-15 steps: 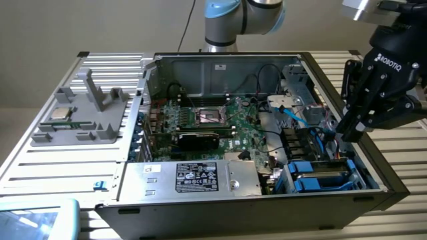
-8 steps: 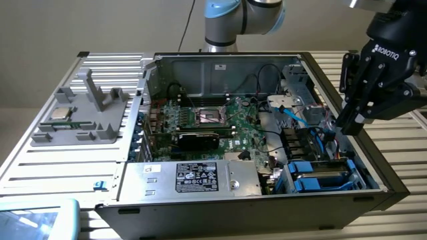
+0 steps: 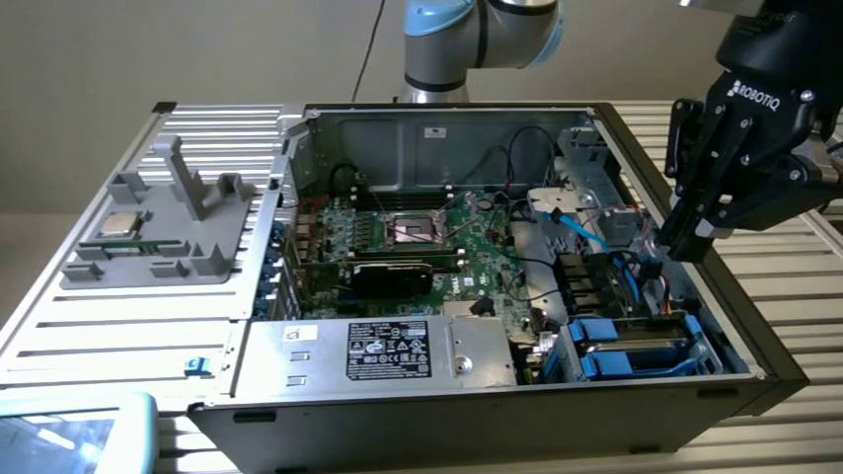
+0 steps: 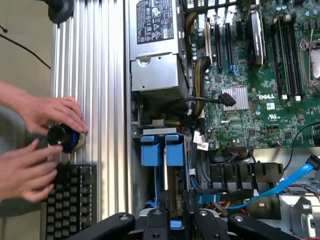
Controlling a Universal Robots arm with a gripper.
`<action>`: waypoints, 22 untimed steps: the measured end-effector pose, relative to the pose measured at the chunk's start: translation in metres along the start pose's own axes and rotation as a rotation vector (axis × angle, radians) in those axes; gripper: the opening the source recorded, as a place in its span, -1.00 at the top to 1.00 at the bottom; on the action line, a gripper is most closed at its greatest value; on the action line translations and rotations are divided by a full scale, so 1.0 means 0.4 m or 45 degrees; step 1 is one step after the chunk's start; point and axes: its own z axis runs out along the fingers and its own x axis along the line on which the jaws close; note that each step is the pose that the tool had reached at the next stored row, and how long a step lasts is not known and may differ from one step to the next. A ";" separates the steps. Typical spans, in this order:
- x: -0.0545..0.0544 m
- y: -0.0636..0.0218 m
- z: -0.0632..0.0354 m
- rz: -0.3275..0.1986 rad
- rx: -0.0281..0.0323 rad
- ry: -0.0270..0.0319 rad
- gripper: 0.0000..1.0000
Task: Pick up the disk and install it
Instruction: 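Insert the first disk wire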
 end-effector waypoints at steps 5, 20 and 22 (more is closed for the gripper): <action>0.000 0.000 0.000 0.000 0.0000 0.0001 0.50; -0.003 0.009 0.002 0.000 0.0002 0.0007 0.50; -0.011 0.016 0.004 -0.004 0.0013 0.0037 0.50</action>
